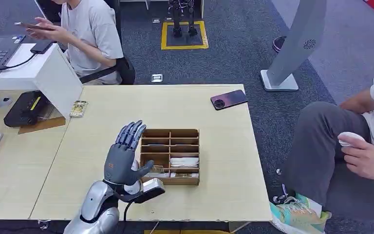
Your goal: Pass the card to the sensor for recognition and then transmit it.
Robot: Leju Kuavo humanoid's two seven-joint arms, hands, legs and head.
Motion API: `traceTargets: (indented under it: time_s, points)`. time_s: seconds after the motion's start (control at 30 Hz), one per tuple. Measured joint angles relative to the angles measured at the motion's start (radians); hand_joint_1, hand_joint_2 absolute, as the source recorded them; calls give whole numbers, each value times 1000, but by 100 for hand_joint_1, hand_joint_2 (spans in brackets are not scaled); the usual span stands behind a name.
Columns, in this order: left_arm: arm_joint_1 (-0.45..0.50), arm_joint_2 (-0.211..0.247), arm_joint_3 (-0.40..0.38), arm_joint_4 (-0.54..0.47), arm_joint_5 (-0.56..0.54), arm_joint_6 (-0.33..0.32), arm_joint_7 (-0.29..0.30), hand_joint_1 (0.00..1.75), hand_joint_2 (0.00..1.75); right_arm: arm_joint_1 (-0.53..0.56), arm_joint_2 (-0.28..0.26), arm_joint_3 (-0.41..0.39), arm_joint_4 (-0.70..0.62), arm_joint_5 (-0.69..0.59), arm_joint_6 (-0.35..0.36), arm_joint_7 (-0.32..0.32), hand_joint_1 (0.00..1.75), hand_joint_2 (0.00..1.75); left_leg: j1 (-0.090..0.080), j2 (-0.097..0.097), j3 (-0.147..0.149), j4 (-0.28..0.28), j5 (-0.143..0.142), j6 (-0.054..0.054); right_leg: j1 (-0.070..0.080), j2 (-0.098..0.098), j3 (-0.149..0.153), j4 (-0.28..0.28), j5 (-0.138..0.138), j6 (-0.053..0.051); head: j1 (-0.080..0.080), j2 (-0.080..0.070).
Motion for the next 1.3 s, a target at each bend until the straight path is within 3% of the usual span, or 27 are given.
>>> traceTargets:
  time_s: [1.3]
  points:
    - [-38, -31, 0, 84, 20, 0, 19, 0, 175, -2, 0, 1, 0, 8, 0, 0, 0, 175, 0, 0, 0, 0, 0, 0, 0, 0, 0, 0, 0, 0, 0, 0]
